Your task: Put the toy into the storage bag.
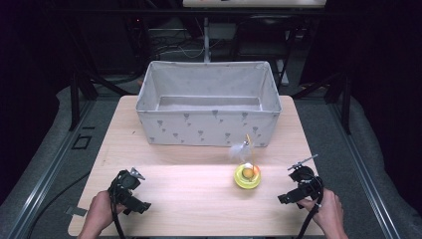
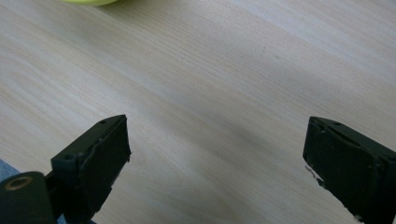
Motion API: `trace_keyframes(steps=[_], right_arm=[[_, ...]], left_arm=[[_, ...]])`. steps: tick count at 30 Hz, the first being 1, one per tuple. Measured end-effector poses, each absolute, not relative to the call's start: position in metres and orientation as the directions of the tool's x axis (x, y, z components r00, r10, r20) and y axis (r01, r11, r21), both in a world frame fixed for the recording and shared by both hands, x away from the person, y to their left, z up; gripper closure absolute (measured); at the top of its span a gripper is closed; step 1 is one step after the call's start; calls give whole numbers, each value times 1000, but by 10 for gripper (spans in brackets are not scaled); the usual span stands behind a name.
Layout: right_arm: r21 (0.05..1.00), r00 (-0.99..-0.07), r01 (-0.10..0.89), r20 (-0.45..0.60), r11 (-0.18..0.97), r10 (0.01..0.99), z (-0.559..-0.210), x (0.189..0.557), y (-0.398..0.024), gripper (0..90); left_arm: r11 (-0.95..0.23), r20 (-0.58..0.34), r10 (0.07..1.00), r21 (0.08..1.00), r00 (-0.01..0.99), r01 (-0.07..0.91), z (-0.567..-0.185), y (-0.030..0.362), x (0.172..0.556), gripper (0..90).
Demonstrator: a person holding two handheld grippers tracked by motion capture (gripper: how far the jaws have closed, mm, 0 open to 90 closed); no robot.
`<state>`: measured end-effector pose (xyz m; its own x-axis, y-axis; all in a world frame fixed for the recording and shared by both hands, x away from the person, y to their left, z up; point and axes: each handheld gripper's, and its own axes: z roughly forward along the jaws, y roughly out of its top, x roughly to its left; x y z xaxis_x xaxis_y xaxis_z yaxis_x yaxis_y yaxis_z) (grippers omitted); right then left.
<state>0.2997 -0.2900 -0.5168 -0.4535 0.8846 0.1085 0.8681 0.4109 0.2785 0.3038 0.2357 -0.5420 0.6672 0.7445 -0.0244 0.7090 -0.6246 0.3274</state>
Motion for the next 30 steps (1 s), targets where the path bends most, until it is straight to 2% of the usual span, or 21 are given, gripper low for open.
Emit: trace_keyframes(steps=[1,4,14,30], right_arm=[[303,-437,871,121,386,891,-518,299,-289,71],[277,-453,868,99,413,886,-515,300,-291,70],[288,-449,866,84,410,889,-509,297,-287,68],[302,-543,810,63,503,837,-480,293,-255,45]], left_arm=[[-624,-26,745,327,667,710,-542,236,304,47],[-625,-26,744,326,667,709,-542,236,303,47],[-621,-26,747,329,664,711,-542,236,304,46],[-621,-17,751,321,660,715,-542,236,302,46]])
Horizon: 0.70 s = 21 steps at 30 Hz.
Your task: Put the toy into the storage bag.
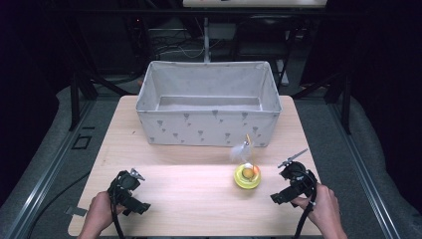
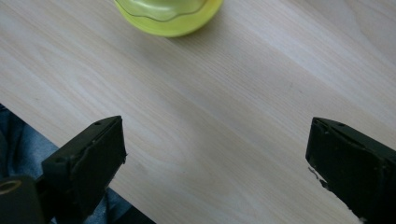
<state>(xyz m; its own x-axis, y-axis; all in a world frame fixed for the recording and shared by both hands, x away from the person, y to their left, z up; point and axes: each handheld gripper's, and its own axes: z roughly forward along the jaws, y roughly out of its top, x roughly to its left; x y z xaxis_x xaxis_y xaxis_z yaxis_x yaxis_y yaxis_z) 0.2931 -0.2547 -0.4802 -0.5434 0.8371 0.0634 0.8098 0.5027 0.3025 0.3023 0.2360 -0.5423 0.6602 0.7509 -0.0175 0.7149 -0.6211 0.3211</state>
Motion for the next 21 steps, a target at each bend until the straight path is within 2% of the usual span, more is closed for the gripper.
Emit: trace_keyframes(steps=[21], right_arm=[[335,-651,732,87,593,754,-450,309,-226,35]], left_arm=[[-626,-18,748,316,664,714,-544,234,302,46]])
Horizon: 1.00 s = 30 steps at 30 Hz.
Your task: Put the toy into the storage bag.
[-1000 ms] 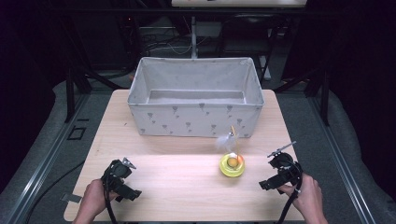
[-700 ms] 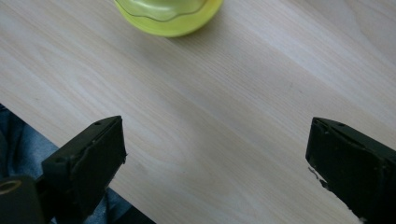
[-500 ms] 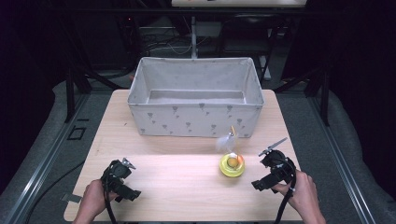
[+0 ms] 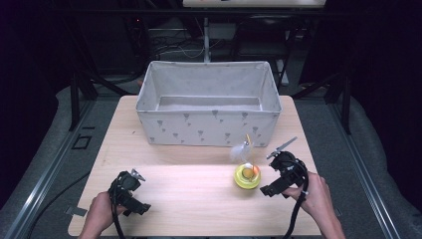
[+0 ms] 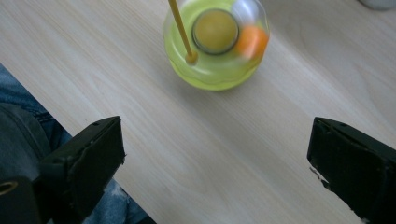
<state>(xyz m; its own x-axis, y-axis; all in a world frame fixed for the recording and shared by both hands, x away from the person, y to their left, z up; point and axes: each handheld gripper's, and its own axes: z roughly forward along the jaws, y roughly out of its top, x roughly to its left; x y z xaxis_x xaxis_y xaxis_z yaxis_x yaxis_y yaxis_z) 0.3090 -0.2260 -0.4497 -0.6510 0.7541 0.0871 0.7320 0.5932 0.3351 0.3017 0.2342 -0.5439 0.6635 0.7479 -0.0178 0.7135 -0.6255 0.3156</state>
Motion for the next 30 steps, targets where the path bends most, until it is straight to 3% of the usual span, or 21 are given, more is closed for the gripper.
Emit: trace_keyframes(steps=[24,30], right_arm=[[378,-715,658,41,652,698,-419,334,-190,0],[383,-730,641,37,665,683,-409,341,-182,100]], left_arm=[[-623,-23,750,313,661,717,-544,235,302,46],[-623,-23,750,310,661,718,-544,235,302,46]])
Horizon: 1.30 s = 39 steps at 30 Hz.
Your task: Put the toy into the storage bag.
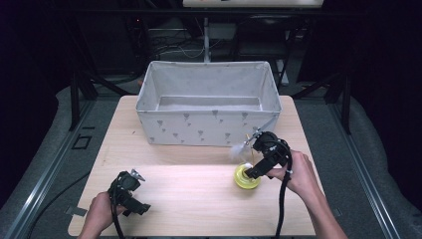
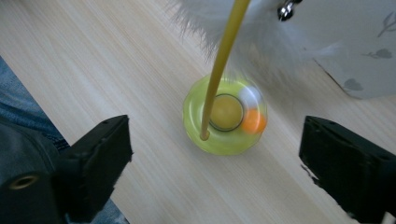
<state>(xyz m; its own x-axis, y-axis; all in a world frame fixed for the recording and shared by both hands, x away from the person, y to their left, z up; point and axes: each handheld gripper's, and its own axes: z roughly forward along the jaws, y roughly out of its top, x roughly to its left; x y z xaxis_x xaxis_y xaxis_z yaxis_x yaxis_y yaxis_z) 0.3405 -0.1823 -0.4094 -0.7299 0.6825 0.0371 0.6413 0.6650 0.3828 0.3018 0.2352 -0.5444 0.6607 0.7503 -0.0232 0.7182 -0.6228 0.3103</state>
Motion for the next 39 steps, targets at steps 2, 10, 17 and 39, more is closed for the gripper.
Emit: trace_keyframes(steps=[2,10,17,39], right_arm=[[374,-736,637,33,674,676,-405,342,-180,149],[341,-756,619,14,707,655,-395,348,-173,365],[292,-768,612,-4,735,640,-394,356,-166,561],[223,-794,594,7,773,608,-390,362,-155,854]], left_arm=[[-623,-24,750,309,661,718,-545,235,302,46],[-624,-26,749,308,662,719,-545,235,302,45],[-625,-27,748,307,663,718,-545,235,302,45],[-627,-26,747,304,664,717,-545,235,302,46]])
